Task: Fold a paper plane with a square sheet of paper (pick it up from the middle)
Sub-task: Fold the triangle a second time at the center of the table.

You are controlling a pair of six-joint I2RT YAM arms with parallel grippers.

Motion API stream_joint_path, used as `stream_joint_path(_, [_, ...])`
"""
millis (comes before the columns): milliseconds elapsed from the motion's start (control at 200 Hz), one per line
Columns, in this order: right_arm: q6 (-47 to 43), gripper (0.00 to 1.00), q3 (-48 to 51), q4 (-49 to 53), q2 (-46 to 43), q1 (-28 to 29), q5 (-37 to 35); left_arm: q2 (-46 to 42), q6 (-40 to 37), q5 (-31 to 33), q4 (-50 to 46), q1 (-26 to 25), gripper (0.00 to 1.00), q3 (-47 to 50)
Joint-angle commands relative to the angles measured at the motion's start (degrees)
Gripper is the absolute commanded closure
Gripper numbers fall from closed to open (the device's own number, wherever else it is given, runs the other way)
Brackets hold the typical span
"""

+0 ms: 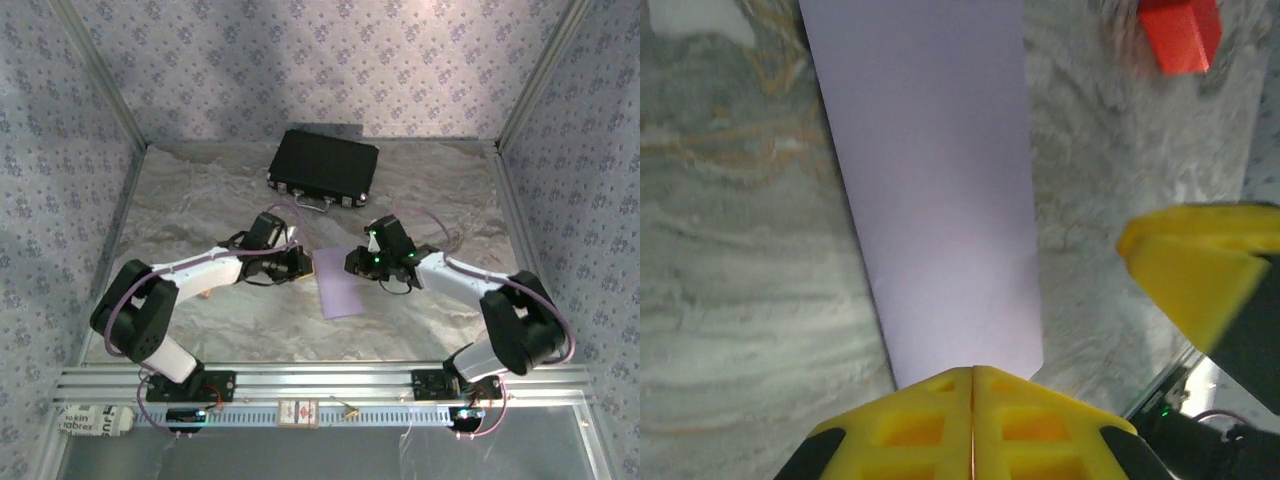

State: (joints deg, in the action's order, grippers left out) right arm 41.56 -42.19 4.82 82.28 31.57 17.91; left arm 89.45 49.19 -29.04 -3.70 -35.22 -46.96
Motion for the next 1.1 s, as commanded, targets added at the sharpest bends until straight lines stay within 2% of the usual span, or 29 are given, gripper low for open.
stream_joint_path(0, [1.12, 0.74, 3.02, 4.37, -3.85, -1.95, -2.13, 3.56, 1.36, -5.22, 4.89, 1.49, 0.92, -3.02])
stream_joint_path(190, [2.82, 0.71, 7.07, 4.39, -6.46, -4.74, 1.50, 11.23, -0.15, -5.25, 3.52, 2.49, 0.91, -8.92])
stream_joint_path(510, [2.46, 0.70, 8.40, 4.56, -5.31, -4.39, 5.73, 19.63, -2.75, -2.02, 0.27, 3.13, 0.90, -16.21])
stream_joint_path(725, [2.09, 0.65, 10.11, 4.67, -5.17, -3.98, 9.28, 23.23, -5.02, -0.54, -1.78, 3.60, 0.89, -17.63])
stream_joint_path(1094, [4.07, 0.57, 13.49, 3.51, -5.98, -2.44, 13.75, 24.90, -6.56, -0.10, -1.25, 4.05, 0.90, -14.19])
